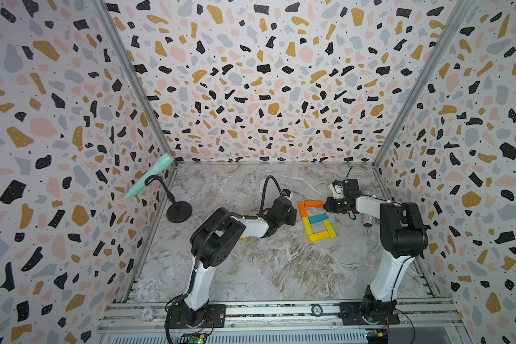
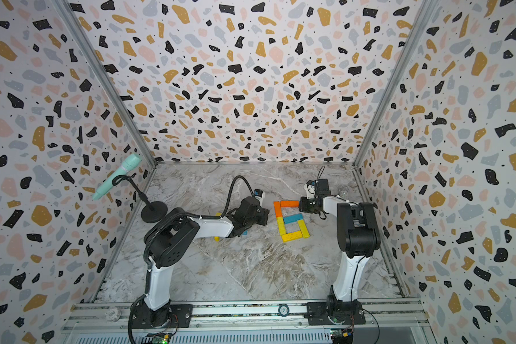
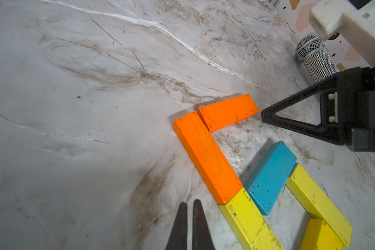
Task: Assemble the number 6 with building blocks
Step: Adjust the building block at the center of the board.
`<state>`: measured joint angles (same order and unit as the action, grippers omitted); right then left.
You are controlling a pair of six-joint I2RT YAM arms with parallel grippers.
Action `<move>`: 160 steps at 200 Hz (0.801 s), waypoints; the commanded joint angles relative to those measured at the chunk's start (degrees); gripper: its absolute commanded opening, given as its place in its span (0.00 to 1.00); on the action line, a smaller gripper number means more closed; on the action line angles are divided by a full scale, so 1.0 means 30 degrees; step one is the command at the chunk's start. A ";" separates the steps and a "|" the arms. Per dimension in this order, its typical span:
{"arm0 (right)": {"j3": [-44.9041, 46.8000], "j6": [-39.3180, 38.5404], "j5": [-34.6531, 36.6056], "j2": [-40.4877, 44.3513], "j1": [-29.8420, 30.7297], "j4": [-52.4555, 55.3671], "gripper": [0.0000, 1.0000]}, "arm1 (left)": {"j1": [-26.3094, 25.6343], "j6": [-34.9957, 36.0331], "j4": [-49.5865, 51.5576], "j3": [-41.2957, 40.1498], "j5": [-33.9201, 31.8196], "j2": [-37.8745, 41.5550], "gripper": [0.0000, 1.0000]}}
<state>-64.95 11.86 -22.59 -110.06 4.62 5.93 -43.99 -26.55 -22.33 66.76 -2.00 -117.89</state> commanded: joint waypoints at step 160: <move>-0.1689 -0.0261 -0.0150 -0.1201 0.0210 0.0661 0.12 | 0.0219 0.0234 0.0110 0.1618 0.0310 -0.1529 0.00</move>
<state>-67.70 11.66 -22.70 -112.84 5.15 6.09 -43.66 -26.35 -20.97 69.91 -1.96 -121.12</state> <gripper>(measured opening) 0.112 0.047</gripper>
